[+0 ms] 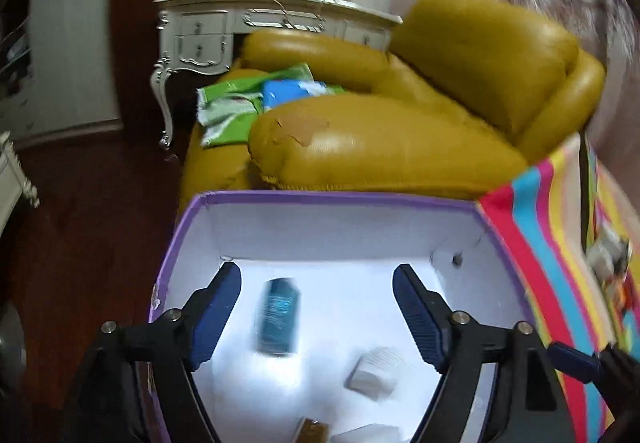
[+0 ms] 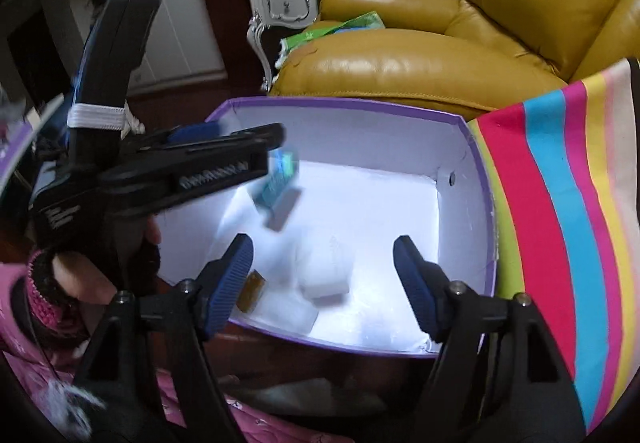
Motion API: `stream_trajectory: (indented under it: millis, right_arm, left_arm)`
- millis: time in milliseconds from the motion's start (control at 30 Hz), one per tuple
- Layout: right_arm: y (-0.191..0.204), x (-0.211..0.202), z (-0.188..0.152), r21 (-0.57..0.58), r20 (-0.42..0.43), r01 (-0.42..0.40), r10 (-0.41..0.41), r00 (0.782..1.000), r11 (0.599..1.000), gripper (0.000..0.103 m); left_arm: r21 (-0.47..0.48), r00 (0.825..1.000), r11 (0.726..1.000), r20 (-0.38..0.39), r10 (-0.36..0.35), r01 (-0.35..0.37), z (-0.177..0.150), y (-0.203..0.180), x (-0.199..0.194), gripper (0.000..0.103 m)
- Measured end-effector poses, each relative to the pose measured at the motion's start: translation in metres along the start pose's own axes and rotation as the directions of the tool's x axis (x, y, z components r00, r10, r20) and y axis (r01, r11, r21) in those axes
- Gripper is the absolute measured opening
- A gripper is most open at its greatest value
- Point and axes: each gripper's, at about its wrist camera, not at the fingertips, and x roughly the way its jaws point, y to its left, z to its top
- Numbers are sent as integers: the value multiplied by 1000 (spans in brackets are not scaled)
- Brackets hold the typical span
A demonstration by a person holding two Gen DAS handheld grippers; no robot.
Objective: Organize objects
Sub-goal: 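Open both tools to release the teal box and cube box into the box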
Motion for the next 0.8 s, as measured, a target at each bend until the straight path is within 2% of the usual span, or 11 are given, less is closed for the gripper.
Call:
stream_trajectory:
  millis: [67, 133, 233, 300, 367, 433, 500, 533, 633, 733, 800]
  right_arm:
    - [-21, -15, -7, 51, 31, 36, -37, 999, 998, 78]
    - [-57, -39, -19, 133, 69, 109, -119, 991, 985, 81]
    - [-117, -70, -47, 304, 73, 222, -255, 964, 926, 84]
    - [-157, -88, -73, 416, 30, 324, -369, 929, 850, 85]
    - [-198, -106, -104, 507, -34, 417, -466, 884, 754, 85]
    - [-231, -124, -135, 571, -93, 483, -532, 842, 664, 85]
    - [-263, -143, -166, 615, -152, 545, -592, 791, 570, 85]
    - [-279, -151, -182, 635, -180, 566, -611, 771, 526, 85]
    - [-327, -175, -215, 683, -248, 597, -636, 731, 420, 85]
    - [-374, -193, -243, 735, -297, 590, -624, 723, 334, 85]
    - [-394, -205, -251, 751, -305, 588, -632, 712, 300, 93]
  left_arm:
    - [29, 999, 999, 19, -28, 27, 0, -12, -5, 82]
    - [96, 995, 992, 35, -90, 87, -2, -37, -11, 84]
    - [218, 968, 944, -9, -251, 247, -11, -93, -16, 88]
    - [310, 940, 889, -62, -336, 338, -23, -137, -18, 89]
    - [403, 899, 806, -145, -412, 434, -43, -189, -17, 91]
    - [464, 861, 727, -227, -455, 507, -63, -237, -12, 91]
    - [516, 840, 665, -279, -466, 540, -82, -284, -3, 91]
    - [544, 835, 636, -298, -462, 547, -92, -312, 5, 91]
    - [580, 836, 604, -347, -424, 547, -109, -367, 29, 91]
    - [607, 847, 591, -379, -372, 531, -121, -410, 52, 91]
    - [615, 854, 593, -393, -342, 520, -126, -422, 61, 91]
